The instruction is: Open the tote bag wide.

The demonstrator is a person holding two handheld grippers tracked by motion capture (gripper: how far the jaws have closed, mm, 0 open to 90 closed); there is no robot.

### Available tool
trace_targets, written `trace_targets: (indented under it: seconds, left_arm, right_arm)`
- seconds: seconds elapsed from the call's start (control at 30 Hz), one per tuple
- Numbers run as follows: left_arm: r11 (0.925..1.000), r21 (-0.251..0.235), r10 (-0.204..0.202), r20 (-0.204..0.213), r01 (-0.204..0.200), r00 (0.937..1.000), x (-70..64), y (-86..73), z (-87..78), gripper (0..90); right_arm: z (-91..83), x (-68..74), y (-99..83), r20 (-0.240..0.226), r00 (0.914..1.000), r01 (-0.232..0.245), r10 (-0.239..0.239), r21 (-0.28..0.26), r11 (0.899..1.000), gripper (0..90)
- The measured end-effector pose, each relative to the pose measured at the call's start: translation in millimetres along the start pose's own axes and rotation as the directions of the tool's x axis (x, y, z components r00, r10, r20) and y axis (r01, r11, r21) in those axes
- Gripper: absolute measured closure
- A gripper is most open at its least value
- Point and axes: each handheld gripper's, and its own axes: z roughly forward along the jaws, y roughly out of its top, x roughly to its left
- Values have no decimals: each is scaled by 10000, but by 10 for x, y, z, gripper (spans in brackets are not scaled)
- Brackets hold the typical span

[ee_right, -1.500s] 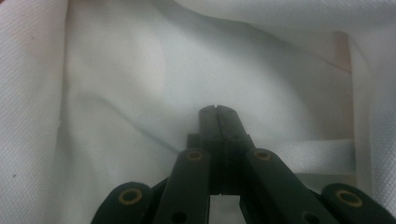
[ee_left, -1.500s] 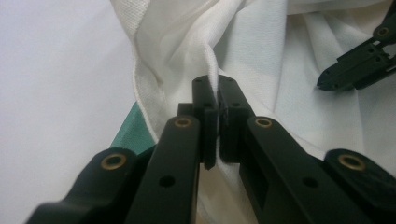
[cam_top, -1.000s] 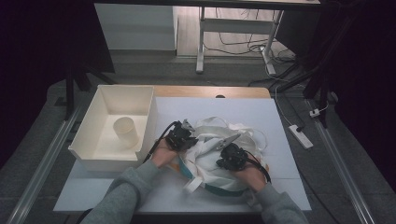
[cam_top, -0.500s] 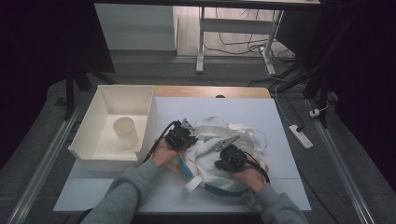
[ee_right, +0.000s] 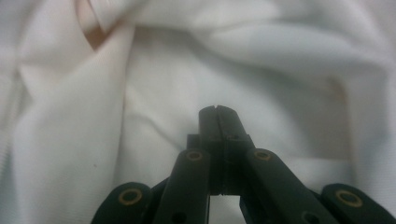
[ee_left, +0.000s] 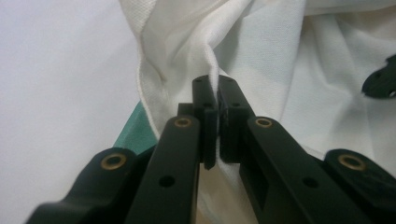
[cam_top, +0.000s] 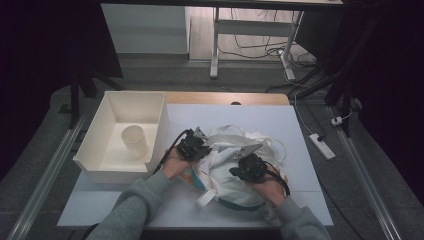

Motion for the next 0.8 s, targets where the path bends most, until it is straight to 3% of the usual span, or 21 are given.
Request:
trace_targets:
  seconds: [0.13, 0.33, 0.57, 0.7, 0.8]
  left_arm:
    - [9999, -135, 41, 53, -41, 10000, -16, 1, -48, 847]
    - [9989, -464, 77, 442, -56, 9990, -19, -2, -164, 665]
    - [9965, -836, 14, 512, 29, 9987, -49, 2, -306, 484]
    - [9956, -914, -112, 811, 186, 9966, -64, 11, -379, 409]
    - [9947, -1026, 112, 860, -23, 9962, -109, 29, -470, 393]
  right_arm:
    - [-122, -23, -23, 160, 9998, -118, 128, -594, 9982, 900]
    - [-261, -102, -157, 90, 9989, -440, 457, -1357, 9898, 900]
    - [-339, -139, -277, -108, 9985, -555, 544, -2043, 9773, 701]
    - [-394, -124, -289, 194, 9986, -434, 493, -2355, 9709, 618]
    - [-442, -133, -303, 267, 9984, -409, 495, -2581, 9653, 579]
